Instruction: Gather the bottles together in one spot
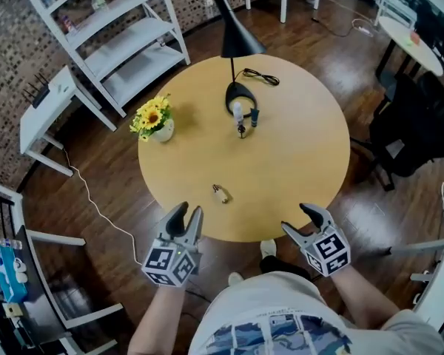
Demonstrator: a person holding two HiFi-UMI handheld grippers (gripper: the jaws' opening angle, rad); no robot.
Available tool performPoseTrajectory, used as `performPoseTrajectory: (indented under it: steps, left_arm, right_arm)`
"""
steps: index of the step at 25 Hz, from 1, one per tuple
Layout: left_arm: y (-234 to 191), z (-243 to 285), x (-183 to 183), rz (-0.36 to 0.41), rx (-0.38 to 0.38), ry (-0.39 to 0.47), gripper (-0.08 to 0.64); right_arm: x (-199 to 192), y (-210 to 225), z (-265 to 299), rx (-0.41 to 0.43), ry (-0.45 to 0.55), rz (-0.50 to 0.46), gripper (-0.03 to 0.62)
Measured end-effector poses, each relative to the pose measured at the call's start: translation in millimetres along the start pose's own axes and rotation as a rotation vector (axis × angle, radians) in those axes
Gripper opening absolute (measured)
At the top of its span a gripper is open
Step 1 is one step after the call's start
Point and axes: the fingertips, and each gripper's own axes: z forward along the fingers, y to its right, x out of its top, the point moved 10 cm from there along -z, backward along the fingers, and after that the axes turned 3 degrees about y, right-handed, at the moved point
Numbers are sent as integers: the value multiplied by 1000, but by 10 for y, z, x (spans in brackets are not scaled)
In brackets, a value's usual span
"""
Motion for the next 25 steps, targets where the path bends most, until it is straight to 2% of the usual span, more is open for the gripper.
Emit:
performPoseTrajectory:
  steps: [4,9,18,25]
  left_arm:
    - [-26,-724,-174,-16,32,-33,137]
    - [16,-1246,-403,-35,-14,-75,137]
    - [139,-1661,-586,-49,-90,-119,138]
    - [232,-1768,-704,-46,-128,-143,138]
  right_arm:
    - [29,-453,-139,-32,21,-1,301]
    - [-62,-935,-374,-77,25,-2,301]
    - [-266,-1479,-761,-153,-5,13,301]
    - [-330,-1627,-913,-169,-25,3,301]
